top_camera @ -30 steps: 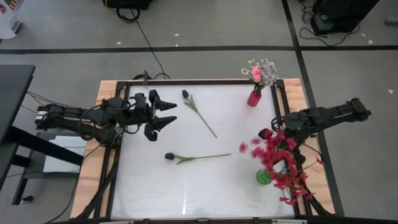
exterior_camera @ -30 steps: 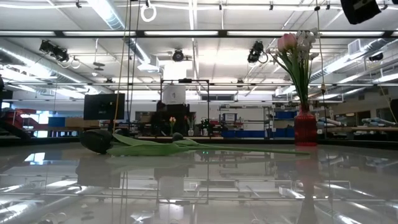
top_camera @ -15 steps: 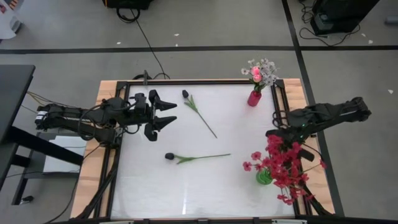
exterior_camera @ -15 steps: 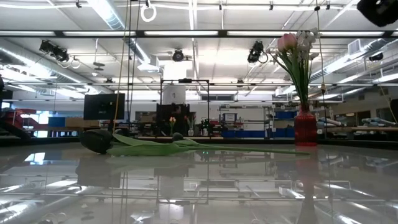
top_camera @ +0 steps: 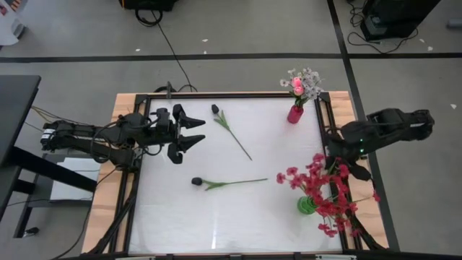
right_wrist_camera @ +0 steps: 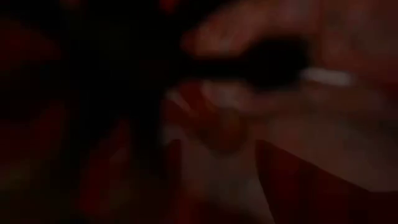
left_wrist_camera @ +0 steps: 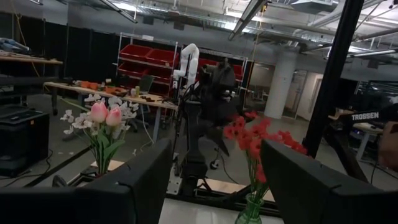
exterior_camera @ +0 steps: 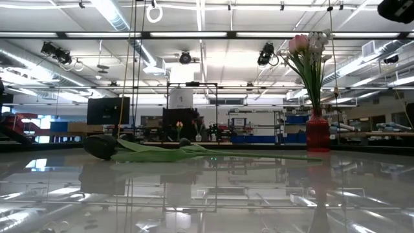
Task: Sort flowers into vase by color
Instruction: Put the red flowers into the green vase, then put the top black flower into the green vase
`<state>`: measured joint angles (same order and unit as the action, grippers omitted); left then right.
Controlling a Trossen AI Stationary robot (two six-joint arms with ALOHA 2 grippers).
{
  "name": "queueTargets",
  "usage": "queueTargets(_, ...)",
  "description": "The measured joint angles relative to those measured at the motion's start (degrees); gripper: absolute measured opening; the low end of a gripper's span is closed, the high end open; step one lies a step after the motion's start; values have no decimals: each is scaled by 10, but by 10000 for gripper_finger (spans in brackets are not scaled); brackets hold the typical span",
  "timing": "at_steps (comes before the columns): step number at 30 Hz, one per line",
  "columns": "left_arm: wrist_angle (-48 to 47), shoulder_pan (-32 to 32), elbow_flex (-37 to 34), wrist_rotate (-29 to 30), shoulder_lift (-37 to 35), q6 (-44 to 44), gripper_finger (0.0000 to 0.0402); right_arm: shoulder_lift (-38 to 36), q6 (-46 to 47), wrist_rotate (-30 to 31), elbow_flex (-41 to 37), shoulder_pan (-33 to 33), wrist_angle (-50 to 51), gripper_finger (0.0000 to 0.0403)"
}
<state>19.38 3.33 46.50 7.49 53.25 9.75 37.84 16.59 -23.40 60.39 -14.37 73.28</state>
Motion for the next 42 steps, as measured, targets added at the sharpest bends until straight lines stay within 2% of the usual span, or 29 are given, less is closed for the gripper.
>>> queueTargets(3,0,0,0,0,0,0,252,19,1,38,19,0,54,211)
queueTargets(6,0,0,0,0,0,0,252,35,3,101,34,0,89,211)
queueTargets(14,0,0,0,0,0,0,252,49,-1,378,41,1,112,211)
queueTargets(20,0,0,0,0,0,0,252,46,-8,608,41,12,54,211)
queueTargets(23,0,0,0,0,0,0,252,43,-54,677,41,16,-48,211)
queueTargets(27,0,0,0,0,0,0,252,41,-151,672,41,25,-257,211)
queueTargets(29,0,0,0,0,0,0,252,50,-188,635,41,33,-372,211)
queueTargets(33,0,0,0,0,0,0,252,82,-196,545,42,53,-549,211)
queueTargets(37,0,0,0,0,0,0,252,132,-192,498,42,78,-625,211)
queueTargets(42,0,-6,0,0,0,0,252,209,-126,433,41,106,-646,211)
